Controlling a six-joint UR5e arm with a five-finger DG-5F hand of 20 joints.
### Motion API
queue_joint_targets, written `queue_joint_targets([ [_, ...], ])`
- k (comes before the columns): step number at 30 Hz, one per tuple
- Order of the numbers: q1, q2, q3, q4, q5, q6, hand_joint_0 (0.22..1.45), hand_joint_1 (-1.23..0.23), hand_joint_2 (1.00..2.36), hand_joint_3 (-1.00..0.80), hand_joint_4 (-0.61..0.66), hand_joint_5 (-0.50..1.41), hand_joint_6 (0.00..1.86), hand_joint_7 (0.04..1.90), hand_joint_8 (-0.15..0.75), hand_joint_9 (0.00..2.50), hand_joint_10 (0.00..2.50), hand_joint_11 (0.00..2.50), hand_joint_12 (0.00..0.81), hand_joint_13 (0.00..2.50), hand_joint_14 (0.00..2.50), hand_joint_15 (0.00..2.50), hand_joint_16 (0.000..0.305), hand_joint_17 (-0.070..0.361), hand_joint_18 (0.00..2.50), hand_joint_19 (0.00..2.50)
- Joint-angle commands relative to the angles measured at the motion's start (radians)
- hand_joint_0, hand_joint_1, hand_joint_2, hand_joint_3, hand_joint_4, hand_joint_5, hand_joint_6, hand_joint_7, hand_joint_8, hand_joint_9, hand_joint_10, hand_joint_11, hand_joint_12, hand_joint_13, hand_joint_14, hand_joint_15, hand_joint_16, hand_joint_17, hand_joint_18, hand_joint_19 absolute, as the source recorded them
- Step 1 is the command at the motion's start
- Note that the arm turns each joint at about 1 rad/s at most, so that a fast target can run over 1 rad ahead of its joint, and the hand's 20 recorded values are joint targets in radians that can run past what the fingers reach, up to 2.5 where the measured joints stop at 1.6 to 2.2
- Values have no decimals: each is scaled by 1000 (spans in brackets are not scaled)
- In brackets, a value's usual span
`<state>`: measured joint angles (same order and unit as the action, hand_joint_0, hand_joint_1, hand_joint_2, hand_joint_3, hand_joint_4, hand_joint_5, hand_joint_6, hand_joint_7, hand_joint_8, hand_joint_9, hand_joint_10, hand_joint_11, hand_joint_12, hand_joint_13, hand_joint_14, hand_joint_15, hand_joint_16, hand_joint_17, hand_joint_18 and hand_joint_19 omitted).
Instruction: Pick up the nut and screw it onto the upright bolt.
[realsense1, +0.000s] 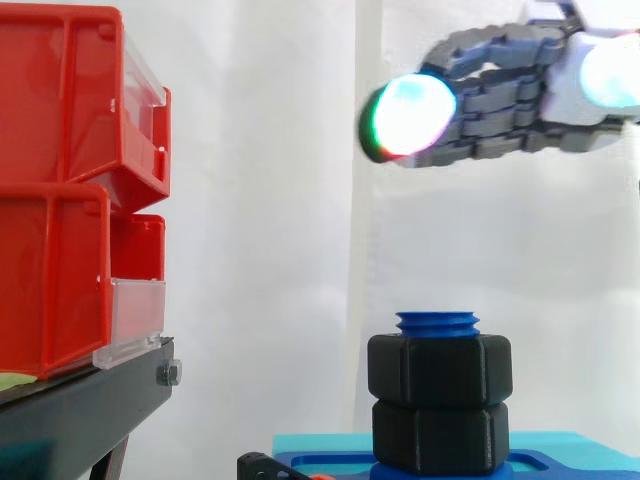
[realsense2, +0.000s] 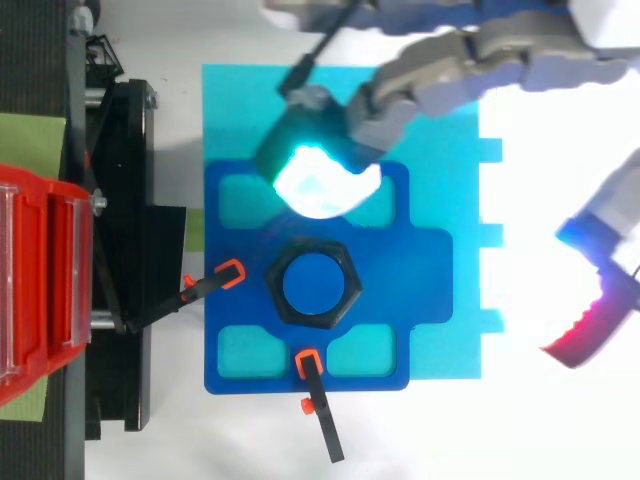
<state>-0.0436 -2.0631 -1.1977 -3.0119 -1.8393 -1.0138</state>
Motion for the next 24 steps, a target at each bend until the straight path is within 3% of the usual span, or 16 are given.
queue_joint_targets([
  [1,21,87,-97,-150,74,34,370,-664,1000,-500,12,-300,501,582,204,0,0,0,360,0,0,0,55,123,0,0],
  [2,27,106,-120,-137,84,43,371,-660,1000,-500,15,-300,501,582,203,0,0,0,360,0,0,0,55,123,0,0],
  [3,41,166,-203,-87,118,80,371,-663,1000,-500,17,-300,501,583,205,0,0,0,359,0,0,0,54,122,0,0],
  [6,57,239,-318,19,170,144,372,-660,1000,-500,26,-300,501,583,204,0,0,0,359,0,0,0,54,122,0,0],
  [8,74,301,-430,130,227,230,372,-655,1000,-500,25,-300,501,584,205,0,0,0,360,0,0,0,54,122,0,0],
  [9,82,320,-462,168,253,277,373,-651,1000,-500,28,-300,501,587,207,0,0,0,361,0,0,0,54,122,0,0],
  [10,82,320,-462,168,253,277,373,-648,1000,-500,28,-300,501,584,207,0,0,0,360,0,0,0,54,122,0,0],
  [12,97,322,-485,179,310,412,373,-637,1000,-500,30,-300,501,591,207,0,0,0,361,0,0,0,54,122,0,0],
  [14,100,322,-485,173,318,440,374,-634,1000,-500,35,-300,501,592,209,0,0,0,361,0,0,0,54,122,0,0],
  [15,117,322,-485,153,393,618,372,-632,1000,-500,37,-300,501,594,211,0,0,0,363,0,0,0,54,122,0,0],
  [19,123,322,-485,150,431,653,374,-620,1000,-500,42,-300,501,593,209,0,0,0,364,0,0,0,54,122,0,0],
  [24,114,322,-485,150,434,647,372,-585,1000,-500,52,-300,501,604,213,0,0,0,365,0,0,0,55,123,0,0],
])
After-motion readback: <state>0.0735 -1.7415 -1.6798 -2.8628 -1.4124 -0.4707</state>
